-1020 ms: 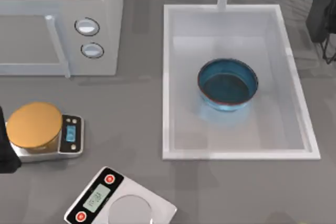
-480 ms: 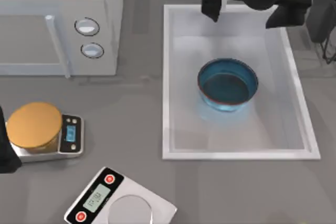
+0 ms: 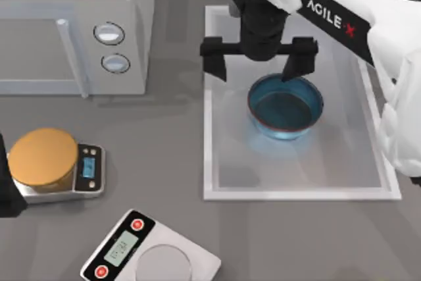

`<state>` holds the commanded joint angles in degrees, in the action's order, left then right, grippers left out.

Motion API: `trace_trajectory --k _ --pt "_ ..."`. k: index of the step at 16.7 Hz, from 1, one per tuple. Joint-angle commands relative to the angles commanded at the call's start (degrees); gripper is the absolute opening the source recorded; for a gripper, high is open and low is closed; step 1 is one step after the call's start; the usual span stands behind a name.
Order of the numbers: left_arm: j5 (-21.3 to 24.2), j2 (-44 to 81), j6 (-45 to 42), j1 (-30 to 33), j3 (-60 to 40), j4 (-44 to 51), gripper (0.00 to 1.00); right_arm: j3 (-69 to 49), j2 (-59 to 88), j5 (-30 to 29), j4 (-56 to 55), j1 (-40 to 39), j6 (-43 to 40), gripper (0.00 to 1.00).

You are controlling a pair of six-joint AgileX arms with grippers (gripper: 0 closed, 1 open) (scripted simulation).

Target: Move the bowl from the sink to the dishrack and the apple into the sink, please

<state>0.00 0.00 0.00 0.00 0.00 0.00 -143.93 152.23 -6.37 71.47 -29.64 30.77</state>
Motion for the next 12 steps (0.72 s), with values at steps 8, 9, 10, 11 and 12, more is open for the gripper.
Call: trace_trajectory --k 8,9,10,11,12 --pt "0.00 0.00 0.00 0.00 0.00 0.00 1.00 -1.01 2.25 -0.03 -0.66 0.07 -0.09 1.00" --pt "0.00 0.00 0.00 0.00 0.00 0.00 1.00 -0.94 3.37 -0.05 -1.88 0.08 -0.25 1.00" --pt "0.00 0.00 0.00 0.00 0.00 0.00 1.00 -0.80 4.56 -0.05 -3.19 0.16 -0.37 1.00" --pt "0.00 0.00 0.00 0.00 0.00 0.00 1.00 -0.63 5.69 -0.05 -4.58 0.27 -0.44 1.00" --pt "0.00 0.00 0.00 0.00 0.00 0.00 1.00 -0.46 6.88 -0.05 -6.19 0.39 -0.52 1.00"
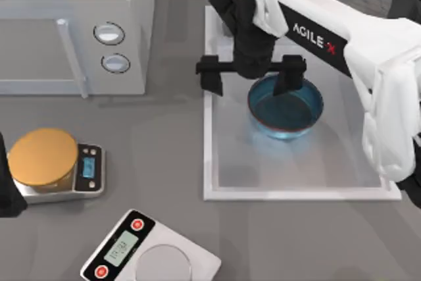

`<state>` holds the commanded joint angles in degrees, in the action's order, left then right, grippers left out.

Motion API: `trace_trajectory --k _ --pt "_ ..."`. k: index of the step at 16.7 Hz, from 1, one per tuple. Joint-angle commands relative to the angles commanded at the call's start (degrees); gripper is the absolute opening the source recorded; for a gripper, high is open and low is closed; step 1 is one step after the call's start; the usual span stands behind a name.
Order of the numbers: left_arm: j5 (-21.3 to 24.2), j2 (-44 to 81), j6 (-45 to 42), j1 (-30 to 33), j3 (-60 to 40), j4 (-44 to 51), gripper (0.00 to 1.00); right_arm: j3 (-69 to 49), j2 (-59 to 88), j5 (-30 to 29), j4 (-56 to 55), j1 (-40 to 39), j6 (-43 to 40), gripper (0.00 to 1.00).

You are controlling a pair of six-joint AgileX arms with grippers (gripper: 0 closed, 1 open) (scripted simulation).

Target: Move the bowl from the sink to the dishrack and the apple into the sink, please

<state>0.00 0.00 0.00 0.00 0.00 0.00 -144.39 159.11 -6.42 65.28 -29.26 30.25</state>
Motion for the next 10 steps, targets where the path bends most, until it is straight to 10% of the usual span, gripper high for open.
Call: trace_trajectory --k 8,10 --pt "0.00 0.00 0.00 0.00 0.00 0.00 1.00 0.76 4.86 0.00 -5.54 0.44 -0.44 1.00" --pt "0.00 0.00 0.00 0.00 0.00 0.00 1.00 0.76 4.86 0.00 -5.54 0.44 -0.44 0.85"
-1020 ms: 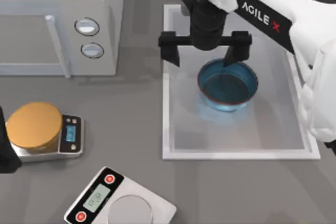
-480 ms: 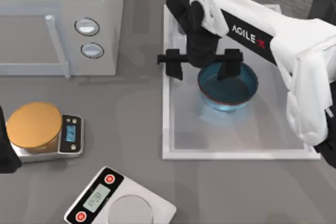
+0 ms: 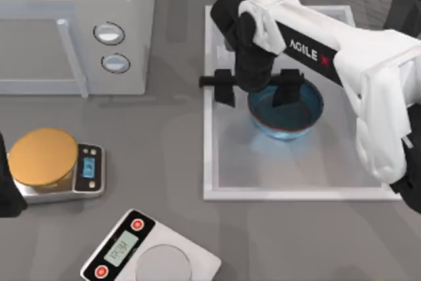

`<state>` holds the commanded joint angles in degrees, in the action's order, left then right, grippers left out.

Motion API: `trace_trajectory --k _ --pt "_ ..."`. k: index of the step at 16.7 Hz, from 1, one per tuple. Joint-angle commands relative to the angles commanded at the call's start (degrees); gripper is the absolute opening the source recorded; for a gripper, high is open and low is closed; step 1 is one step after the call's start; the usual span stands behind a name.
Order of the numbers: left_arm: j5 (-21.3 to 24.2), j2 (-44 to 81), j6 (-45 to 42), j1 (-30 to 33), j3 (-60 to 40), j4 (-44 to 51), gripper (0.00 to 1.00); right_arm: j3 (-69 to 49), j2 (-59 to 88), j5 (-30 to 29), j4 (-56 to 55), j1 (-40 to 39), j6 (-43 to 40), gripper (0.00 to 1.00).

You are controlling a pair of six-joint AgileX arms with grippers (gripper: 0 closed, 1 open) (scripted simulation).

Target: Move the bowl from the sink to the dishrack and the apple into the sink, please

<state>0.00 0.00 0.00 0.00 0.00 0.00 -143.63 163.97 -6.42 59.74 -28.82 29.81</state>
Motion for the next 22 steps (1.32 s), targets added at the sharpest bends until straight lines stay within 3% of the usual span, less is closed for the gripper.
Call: trace_trajectory --k 11,22 --pt "0.00 0.00 0.00 0.00 0.00 0.00 1.00 0.00 0.00 0.00 0.00 0.00 0.00 0.02" --pt "0.00 0.00 0.00 0.00 0.00 0.00 1.00 0.74 -1.20 -0.10 0.39 -0.22 0.39 0.00"
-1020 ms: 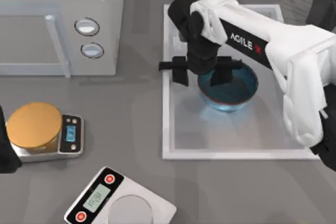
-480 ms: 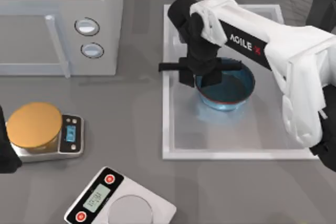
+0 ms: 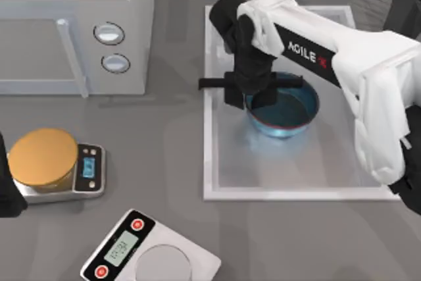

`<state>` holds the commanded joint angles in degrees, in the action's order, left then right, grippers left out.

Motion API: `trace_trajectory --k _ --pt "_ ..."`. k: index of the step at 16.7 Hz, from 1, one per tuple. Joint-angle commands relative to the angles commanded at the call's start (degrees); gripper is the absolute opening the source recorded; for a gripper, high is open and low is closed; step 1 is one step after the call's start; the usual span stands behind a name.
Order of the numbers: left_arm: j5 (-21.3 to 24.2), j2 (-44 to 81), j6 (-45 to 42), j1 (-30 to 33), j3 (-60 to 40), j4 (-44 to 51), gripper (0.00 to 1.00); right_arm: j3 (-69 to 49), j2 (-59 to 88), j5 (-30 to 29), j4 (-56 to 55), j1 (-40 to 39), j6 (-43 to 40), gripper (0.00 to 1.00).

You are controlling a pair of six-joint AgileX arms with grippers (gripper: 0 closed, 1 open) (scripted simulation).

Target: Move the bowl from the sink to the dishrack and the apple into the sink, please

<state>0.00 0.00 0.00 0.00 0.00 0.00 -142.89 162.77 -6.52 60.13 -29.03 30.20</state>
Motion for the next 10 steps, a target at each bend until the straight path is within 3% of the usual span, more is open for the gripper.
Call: trace_trajectory --k 4,10 --pt "0.00 0.00 0.00 0.00 0.00 0.00 1.00 5.34 -8.71 -0.53 4.48 -4.13 3.99 0.00" --pt "0.00 0.00 0.00 0.00 0.00 0.00 1.00 19.77 -35.44 -1.85 16.47 -15.07 14.65 0.00"
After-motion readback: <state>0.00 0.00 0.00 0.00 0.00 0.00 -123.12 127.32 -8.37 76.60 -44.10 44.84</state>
